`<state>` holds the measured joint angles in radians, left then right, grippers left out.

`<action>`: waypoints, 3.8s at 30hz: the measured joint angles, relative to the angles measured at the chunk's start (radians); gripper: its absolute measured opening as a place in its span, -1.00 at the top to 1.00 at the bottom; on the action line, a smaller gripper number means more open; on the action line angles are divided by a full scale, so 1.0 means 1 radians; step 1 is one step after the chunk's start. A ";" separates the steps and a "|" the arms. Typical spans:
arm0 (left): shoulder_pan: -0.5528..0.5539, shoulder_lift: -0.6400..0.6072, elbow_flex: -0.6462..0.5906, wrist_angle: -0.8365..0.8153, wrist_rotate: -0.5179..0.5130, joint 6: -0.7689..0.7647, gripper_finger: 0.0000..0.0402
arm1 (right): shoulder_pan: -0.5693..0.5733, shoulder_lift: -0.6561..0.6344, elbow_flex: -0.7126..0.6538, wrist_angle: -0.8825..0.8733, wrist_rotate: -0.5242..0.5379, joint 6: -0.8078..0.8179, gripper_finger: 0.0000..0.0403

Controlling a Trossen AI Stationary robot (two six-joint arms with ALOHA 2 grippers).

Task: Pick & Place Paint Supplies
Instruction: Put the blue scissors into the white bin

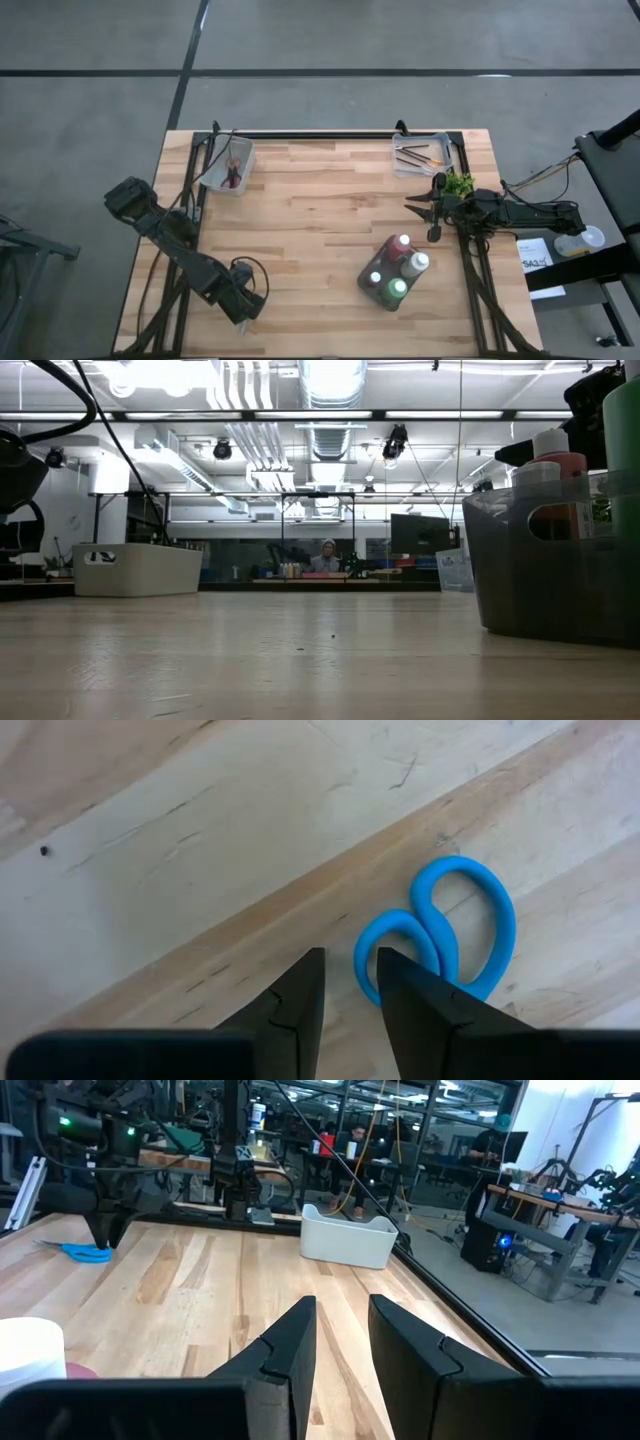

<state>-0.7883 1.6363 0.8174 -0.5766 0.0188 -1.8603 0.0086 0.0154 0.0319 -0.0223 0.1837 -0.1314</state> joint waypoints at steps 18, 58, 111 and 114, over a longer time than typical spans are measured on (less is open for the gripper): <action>0.000 0.002 -0.002 -0.021 0.008 -0.005 0.95 | 0.000 0.000 0.000 0.000 0.000 0.000 0.55; 0.243 -0.272 0.086 -0.480 -0.209 0.098 0.93 | 0.000 0.000 0.000 0.000 0.000 0.000 0.55; 1.662 -0.293 0.174 -0.434 -0.422 1.400 0.93 | 0.000 0.000 0.000 0.000 0.000 0.000 0.55; 1.666 -0.245 0.174 -0.424 -0.430 1.401 0.93 | 0.000 0.000 0.000 0.000 0.000 0.000 0.55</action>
<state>0.8779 1.3909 0.9916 -1.0002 -0.4117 -0.4595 0.0086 0.0154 0.0319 -0.0226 0.1837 -0.1314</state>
